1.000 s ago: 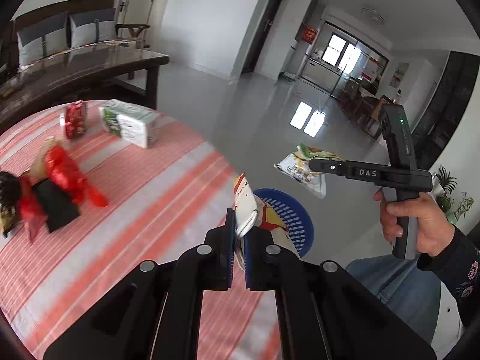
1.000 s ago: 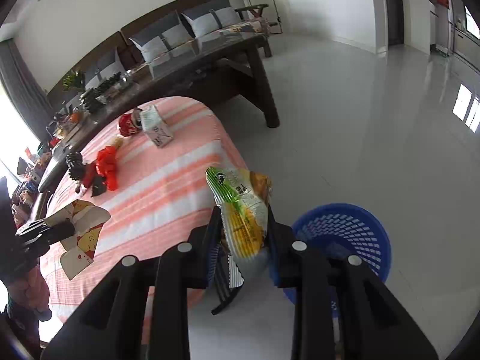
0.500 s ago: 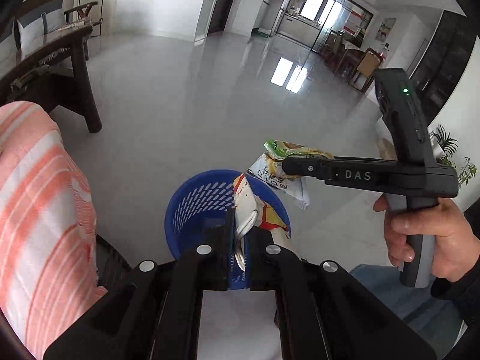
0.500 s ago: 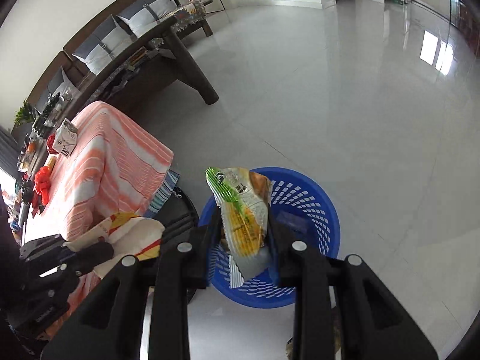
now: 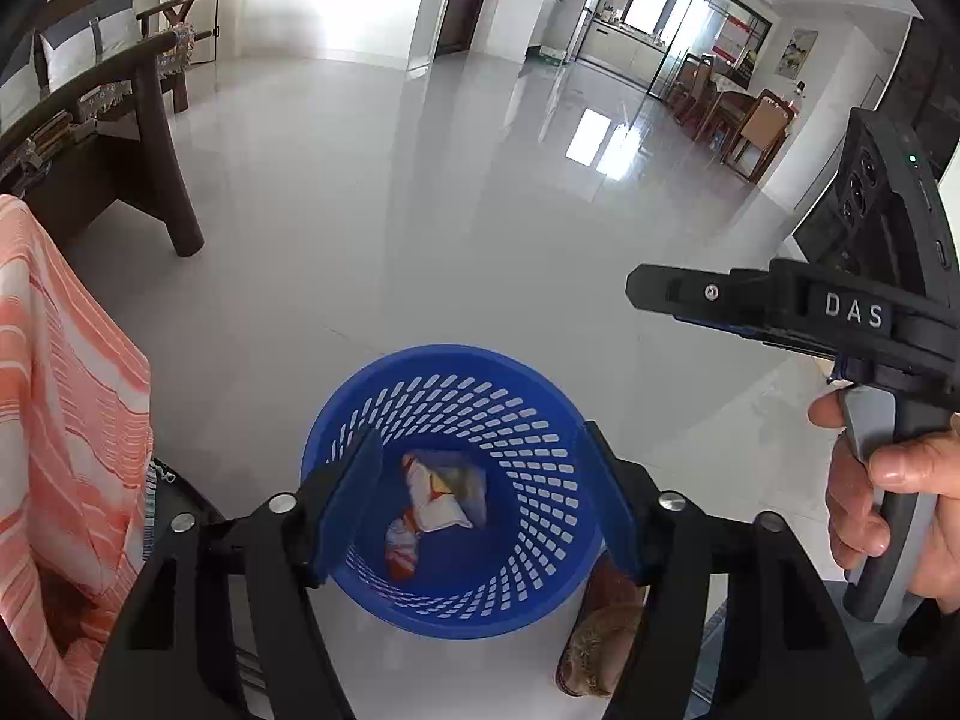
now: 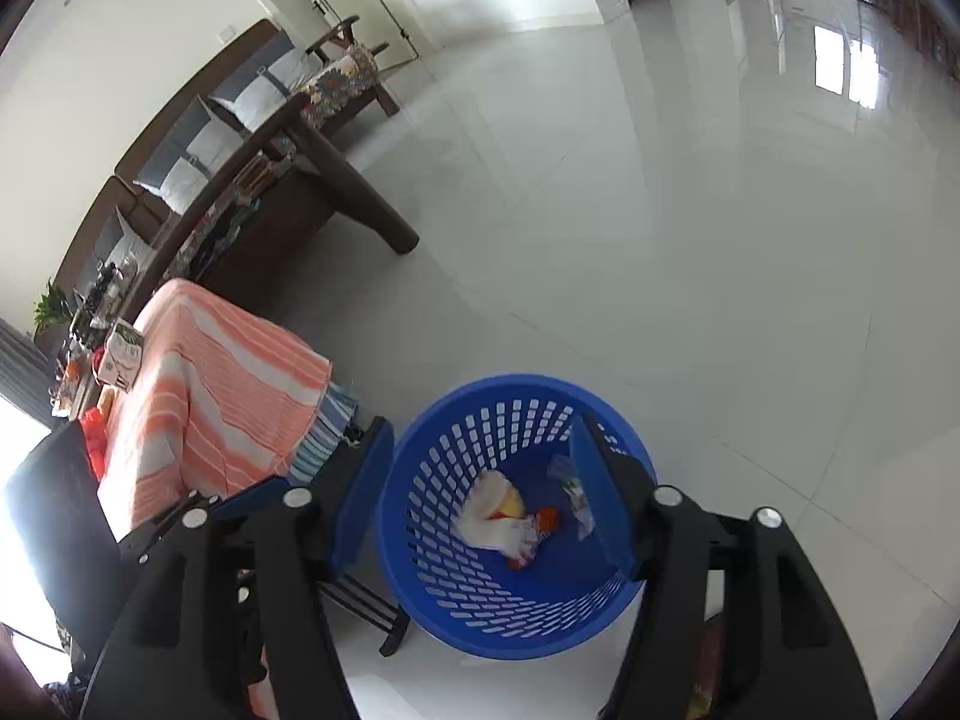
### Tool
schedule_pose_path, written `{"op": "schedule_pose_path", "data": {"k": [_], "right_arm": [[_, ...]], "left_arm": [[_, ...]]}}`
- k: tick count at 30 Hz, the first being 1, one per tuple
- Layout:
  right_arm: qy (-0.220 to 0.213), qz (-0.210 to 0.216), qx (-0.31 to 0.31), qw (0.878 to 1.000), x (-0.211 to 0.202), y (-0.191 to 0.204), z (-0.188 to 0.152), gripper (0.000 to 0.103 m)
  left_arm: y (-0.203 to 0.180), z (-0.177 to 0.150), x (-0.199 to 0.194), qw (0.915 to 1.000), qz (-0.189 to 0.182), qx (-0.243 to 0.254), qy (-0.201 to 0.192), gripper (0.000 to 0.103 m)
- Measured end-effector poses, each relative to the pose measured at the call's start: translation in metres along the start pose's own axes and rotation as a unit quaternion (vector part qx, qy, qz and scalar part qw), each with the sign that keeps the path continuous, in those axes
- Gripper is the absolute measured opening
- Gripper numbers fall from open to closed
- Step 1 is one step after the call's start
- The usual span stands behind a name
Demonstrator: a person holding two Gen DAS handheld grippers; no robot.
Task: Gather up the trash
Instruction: 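Return both tools over the table toward the remaining trash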
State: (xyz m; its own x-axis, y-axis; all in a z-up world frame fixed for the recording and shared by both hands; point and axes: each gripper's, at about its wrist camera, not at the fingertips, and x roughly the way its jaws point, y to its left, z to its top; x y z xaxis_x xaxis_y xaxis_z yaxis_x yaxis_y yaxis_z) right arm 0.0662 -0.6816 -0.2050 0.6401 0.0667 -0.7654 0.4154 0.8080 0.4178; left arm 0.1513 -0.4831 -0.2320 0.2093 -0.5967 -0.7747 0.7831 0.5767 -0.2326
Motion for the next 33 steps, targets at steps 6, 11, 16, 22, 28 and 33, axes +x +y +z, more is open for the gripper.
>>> {"op": "schedule_pose_path", "data": {"k": [6,11,16,22,28,33], "right_arm": [[-0.098,-0.032,-0.029,0.994,-0.054,0.034,-0.002,0.099],[-0.128,-0.054,-0.126,0.982,-0.065,0.096,-0.030,0.098],[-0.126,-0.030,-0.250,0.960,-0.055,0.183,-0.076,0.098],[-0.069,0.040,-0.338,0.938,-0.030,0.287,-0.136,0.098],[0.001,0.061,-0.365,0.929,0.013,0.368,-0.152,0.098],[0.043,0.046,-0.386,0.920,0.058,0.416,-0.161,0.098]], "left_arm": [[0.005,-0.021,-0.091,0.9981,0.013,0.004,-0.060,0.095],[0.037,-0.070,-0.167,0.9959,0.061,-0.011,-0.066,0.096],[0.103,-0.119,-0.227,0.9826,0.167,-0.059,-0.054,0.096],[0.191,-0.164,-0.285,0.9529,0.266,-0.137,-0.051,0.096],[0.258,-0.195,-0.324,0.9254,0.307,-0.216,-0.052,0.096],[0.278,-0.215,-0.329,0.9172,0.311,-0.246,-0.040,0.096]]}}
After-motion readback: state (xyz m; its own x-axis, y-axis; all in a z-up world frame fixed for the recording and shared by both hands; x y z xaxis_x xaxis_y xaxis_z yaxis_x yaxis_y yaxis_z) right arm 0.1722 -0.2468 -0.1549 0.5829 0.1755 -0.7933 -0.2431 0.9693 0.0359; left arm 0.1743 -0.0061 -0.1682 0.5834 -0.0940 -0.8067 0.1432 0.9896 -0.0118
